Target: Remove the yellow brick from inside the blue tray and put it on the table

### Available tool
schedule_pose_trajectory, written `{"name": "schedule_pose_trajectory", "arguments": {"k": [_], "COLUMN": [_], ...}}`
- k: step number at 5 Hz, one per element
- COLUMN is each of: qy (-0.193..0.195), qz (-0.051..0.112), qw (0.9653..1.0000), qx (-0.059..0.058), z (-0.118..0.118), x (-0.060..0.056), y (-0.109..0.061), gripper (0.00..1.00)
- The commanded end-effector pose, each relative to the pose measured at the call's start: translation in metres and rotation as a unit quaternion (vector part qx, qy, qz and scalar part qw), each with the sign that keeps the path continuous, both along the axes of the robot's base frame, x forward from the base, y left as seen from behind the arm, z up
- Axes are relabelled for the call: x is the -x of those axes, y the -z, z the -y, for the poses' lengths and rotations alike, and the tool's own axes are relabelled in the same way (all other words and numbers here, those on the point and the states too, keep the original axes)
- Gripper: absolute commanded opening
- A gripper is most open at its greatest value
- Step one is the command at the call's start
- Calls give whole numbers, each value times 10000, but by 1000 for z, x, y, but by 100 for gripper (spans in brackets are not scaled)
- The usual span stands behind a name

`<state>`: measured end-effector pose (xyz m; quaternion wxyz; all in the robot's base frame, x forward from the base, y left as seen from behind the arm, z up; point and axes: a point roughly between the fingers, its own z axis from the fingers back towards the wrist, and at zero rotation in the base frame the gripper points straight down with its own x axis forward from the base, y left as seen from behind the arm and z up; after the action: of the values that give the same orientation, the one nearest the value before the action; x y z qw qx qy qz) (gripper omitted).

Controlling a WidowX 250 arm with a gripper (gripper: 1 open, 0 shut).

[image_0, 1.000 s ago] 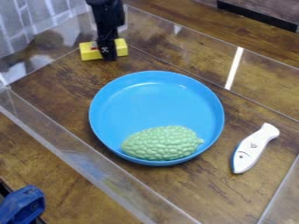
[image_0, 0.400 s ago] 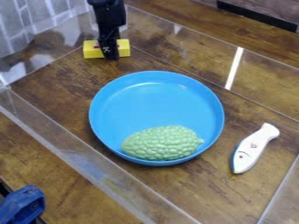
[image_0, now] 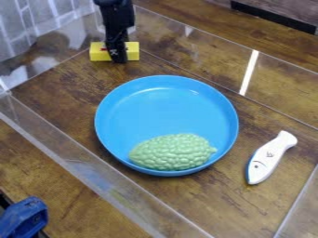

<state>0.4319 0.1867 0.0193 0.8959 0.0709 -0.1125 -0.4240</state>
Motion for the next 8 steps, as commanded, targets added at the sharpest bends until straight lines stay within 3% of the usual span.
{"name": "schedule_pose_trajectory", "arguments": {"k": [1, 8], "qy": [116, 319], "qz": [-200, -240], "qw": [9997, 9991], "qx": [37, 129], "z": [-9, -17], "x": [9, 11], "y": [22, 21], "gripper": [0, 0]}}
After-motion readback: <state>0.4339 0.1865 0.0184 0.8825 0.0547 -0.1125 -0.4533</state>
